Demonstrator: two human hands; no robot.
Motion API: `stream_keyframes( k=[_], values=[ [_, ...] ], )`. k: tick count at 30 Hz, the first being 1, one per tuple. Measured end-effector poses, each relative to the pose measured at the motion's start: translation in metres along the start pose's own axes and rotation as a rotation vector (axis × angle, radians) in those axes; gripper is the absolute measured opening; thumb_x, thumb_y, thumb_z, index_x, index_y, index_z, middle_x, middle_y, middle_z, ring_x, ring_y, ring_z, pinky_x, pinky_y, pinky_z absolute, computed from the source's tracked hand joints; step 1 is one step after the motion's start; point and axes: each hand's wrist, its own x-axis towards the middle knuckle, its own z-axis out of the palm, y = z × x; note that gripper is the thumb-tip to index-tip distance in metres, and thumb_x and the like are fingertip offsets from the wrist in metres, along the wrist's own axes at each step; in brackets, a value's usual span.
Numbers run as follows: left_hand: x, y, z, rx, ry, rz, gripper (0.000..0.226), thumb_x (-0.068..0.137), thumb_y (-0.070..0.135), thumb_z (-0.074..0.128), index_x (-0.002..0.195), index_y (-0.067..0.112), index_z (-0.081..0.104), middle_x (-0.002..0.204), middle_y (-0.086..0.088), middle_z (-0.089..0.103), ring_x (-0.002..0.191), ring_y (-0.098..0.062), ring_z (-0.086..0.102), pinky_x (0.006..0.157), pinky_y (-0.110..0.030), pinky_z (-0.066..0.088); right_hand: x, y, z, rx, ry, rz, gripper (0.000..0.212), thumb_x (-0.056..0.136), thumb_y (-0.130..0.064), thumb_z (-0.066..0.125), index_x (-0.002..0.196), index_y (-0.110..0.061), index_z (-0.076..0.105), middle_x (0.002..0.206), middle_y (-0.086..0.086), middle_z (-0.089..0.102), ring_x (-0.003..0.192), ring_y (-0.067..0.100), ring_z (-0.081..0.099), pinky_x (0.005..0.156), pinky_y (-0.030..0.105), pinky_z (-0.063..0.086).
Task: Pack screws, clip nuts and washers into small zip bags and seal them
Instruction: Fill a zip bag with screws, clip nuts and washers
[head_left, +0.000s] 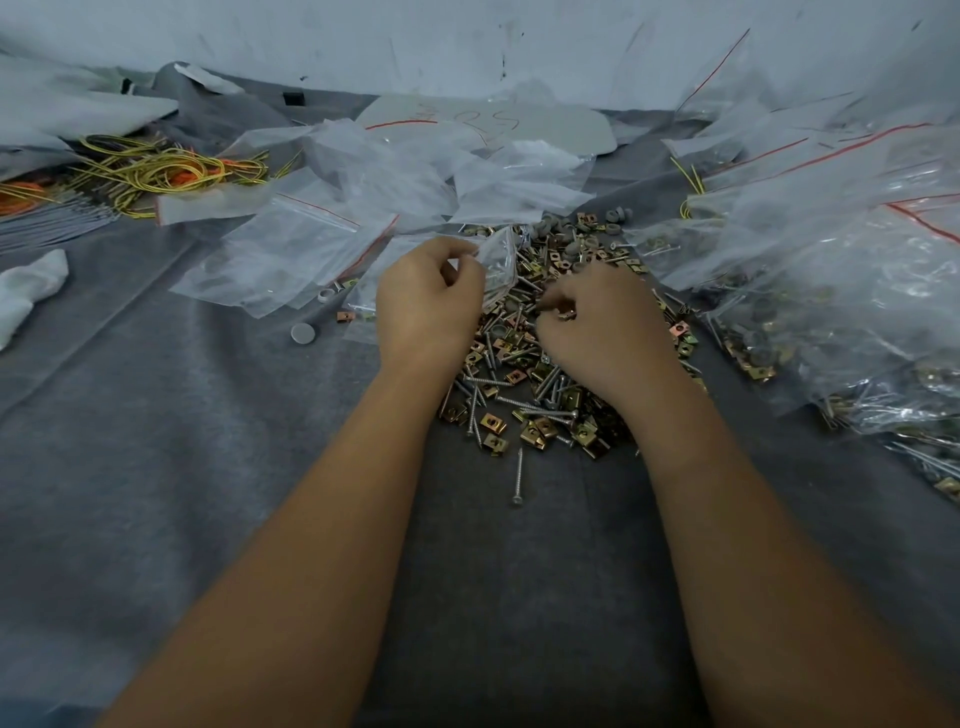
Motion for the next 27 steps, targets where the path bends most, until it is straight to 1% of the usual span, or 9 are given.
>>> stream_keyframes(
  k=[2,6,8,13,16,18,21,24,27],
  values=[
    [0.000,0.001,0.000,-0.042,0.021,0.002,0.021,0.086,0.022,0.052,0.095,0.026,0.070,0.048,0.011,0.045,0.046,-0.002,0.042,0.053,-0.026,0.034,-0.002,-0.002,-0.001,-0.111,-0.112,0.001,0.030,0.087,-0.034,0.057,0.109,-0.022,0.072,0.111,0.007,0.059,0.114,0.030,0.046,0.093,0.039,0.041],
    [-0.003,0.008,-0.003,-0.210,0.204,0.073,0.017,0.090,0.021,0.052,0.098,0.027,0.066,0.049,0.017,0.044,0.049,-0.001,0.040,0.052,-0.021,0.036,-0.002,-0.003,-0.001,-0.084,-0.094,-0.006,0.020,0.088,-0.029,0.058,0.100,-0.024,0.073,0.105,0.004,0.061,0.110,0.028,0.047,0.089,0.039,0.041],
    [-0.004,0.009,-0.004,-0.202,0.226,0.100,0.017,0.091,0.022,0.051,0.101,0.028,0.065,0.049,0.019,0.045,0.049,-0.001,0.041,0.051,-0.019,0.035,-0.001,-0.003,-0.001,-0.076,-0.084,-0.004,0.017,0.089,-0.027,0.058,0.097,-0.024,0.073,0.103,0.002,0.064,0.109,0.026,0.047,0.089,0.039,0.041],
    [-0.002,0.000,0.000,-0.040,0.032,0.049,0.027,0.089,0.020,0.051,0.107,0.023,0.071,0.047,0.011,0.045,0.045,-0.003,0.040,0.052,-0.025,0.033,0.000,0.000,0.003,-0.105,-0.050,-0.020,0.018,0.094,-0.021,0.054,0.100,-0.019,0.071,0.104,0.001,0.066,0.110,0.026,0.048,0.093,0.041,0.040],
    [-0.002,-0.001,0.000,0.000,-0.011,0.048,0.030,0.085,0.022,0.049,0.105,0.025,0.072,0.048,0.010,0.045,0.044,-0.003,0.040,0.050,-0.025,0.033,0.003,0.002,0.006,-0.123,0.033,-0.021,0.019,0.098,-0.018,0.050,0.104,-0.015,0.067,0.109,0.004,0.064,0.111,0.027,0.049,0.094,0.040,0.039],
    [-0.001,-0.001,0.000,0.004,-0.011,0.049,0.031,0.084,0.024,0.049,0.104,0.026,0.072,0.046,0.011,0.045,0.044,-0.003,0.041,0.049,-0.025,0.034,0.004,0.002,0.006,-0.051,0.121,0.001,0.017,0.099,-0.016,0.048,0.103,-0.013,0.064,0.105,0.005,0.064,0.103,0.026,0.053,0.089,0.040,0.043],
    [-0.002,0.000,0.001,0.021,-0.021,0.047,0.030,0.084,0.026,0.048,0.103,0.027,0.072,0.047,0.011,0.046,0.045,-0.004,0.042,0.051,-0.027,0.037,0.004,0.000,0.002,0.195,0.264,0.028,0.014,0.097,-0.015,0.051,0.099,-0.011,0.064,0.097,0.004,0.065,0.095,0.025,0.058,0.081,0.045,0.049],
    [-0.003,0.001,0.002,0.039,-0.052,0.066,0.027,0.086,0.023,0.051,0.102,0.027,0.072,0.051,0.007,0.047,0.048,-0.005,0.042,0.055,-0.031,0.042,0.003,-0.003,-0.002,0.341,0.344,-0.032,0.010,0.094,-0.014,0.056,0.094,-0.013,0.067,0.090,-0.002,0.060,0.096,0.023,0.056,0.080,0.036,0.047],
    [-0.003,0.001,0.002,0.040,-0.067,0.079,0.027,0.086,0.024,0.051,0.103,0.025,0.072,0.052,0.006,0.048,0.048,-0.005,0.043,0.055,-0.030,0.040,0.001,-0.008,0.000,0.347,0.306,-0.102,0.010,0.092,-0.012,0.060,0.094,-0.012,0.069,0.088,-0.004,0.056,0.095,0.022,0.053,0.076,0.028,0.041]
  ],
)
